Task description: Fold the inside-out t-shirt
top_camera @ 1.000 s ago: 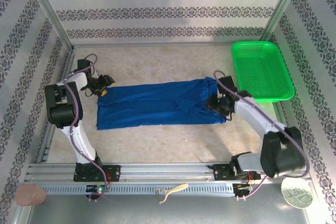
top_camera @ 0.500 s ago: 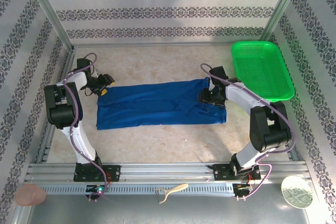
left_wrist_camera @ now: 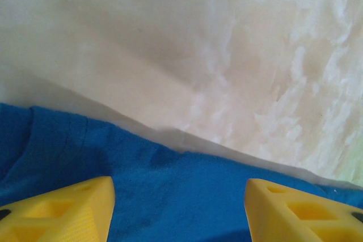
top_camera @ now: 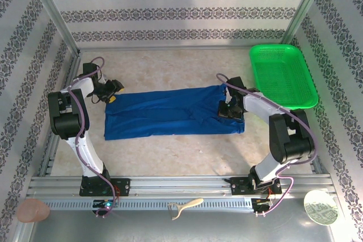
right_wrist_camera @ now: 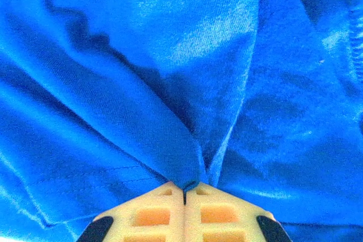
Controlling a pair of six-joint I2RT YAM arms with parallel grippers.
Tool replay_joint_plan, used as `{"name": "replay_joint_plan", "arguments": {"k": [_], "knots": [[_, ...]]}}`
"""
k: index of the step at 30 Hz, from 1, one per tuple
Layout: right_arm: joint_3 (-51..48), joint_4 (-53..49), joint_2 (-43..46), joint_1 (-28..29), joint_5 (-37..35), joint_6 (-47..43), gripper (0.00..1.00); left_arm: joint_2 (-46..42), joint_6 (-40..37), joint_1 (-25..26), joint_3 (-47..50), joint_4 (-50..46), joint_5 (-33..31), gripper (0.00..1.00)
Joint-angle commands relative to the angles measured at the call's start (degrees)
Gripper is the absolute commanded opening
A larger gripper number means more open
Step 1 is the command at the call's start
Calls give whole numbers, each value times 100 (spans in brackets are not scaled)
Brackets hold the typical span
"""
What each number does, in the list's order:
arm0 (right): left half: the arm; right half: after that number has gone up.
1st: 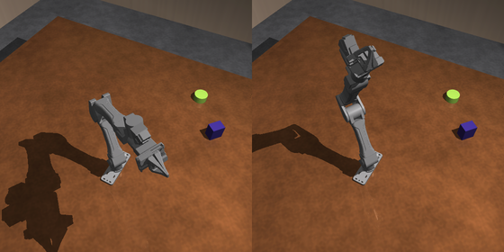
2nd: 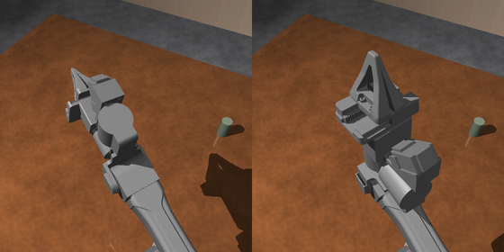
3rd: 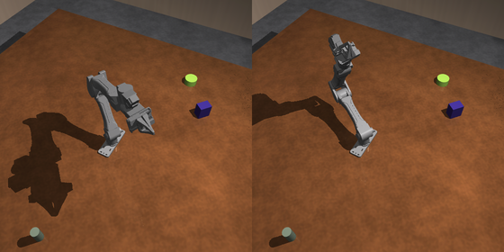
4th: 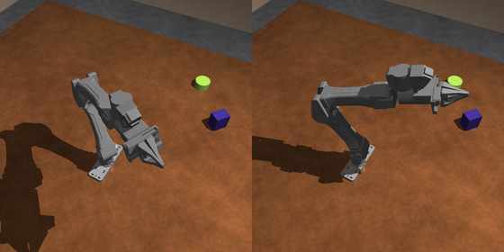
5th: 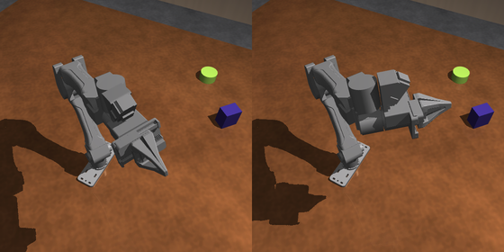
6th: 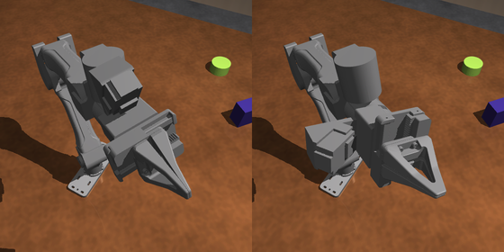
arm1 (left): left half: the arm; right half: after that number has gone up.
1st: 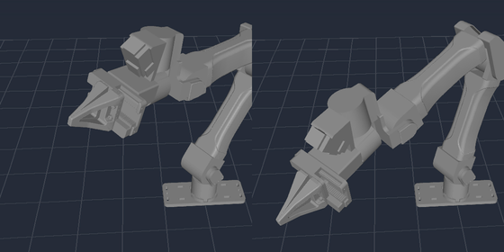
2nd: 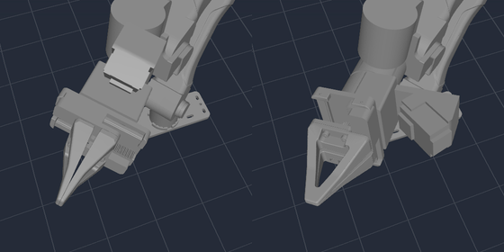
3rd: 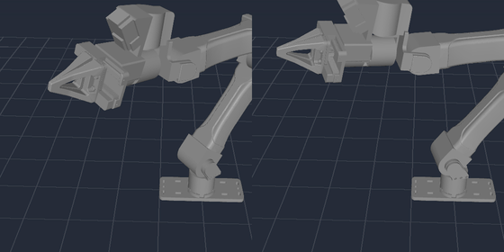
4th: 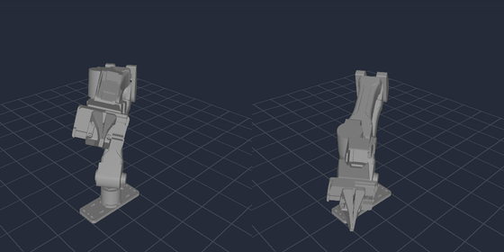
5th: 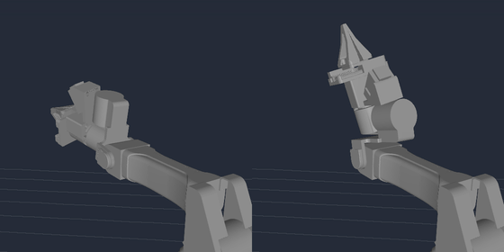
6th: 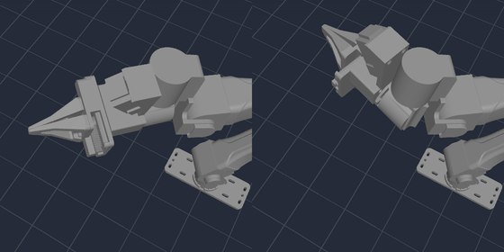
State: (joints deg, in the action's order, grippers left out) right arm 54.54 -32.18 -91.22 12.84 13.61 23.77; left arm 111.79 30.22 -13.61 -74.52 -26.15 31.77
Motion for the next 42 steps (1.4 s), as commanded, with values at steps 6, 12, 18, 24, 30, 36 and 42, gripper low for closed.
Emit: {"name": "replay_joint_plan", "arguments": {"k": [6,12,18,24,30,36,42], "knots": [[-816,-144,1197,56,-211,507,6,-258,-95,-37,43,-57,101,62],[-1446,-120,1687,76,-60,908,39,-238,-109,-46,-53,-87,123,62],[-696,-112,1816,-221,113,910,35,-437,147,-38,-332,-71,458,62],[14,629,794,-151,634,1291,31,-687,506,143,-124,177,574,62],[-245,1616,-39,36,873,1907,30,-799,1038,259,960,992,579,62],[-994,1864,-226,42,565,2340,29,-608,1246,361,1745,1485,452,62],[-1987,1659,532,231,98,2887,29,-25,1049,-9,1375,1401,218,62]]}}
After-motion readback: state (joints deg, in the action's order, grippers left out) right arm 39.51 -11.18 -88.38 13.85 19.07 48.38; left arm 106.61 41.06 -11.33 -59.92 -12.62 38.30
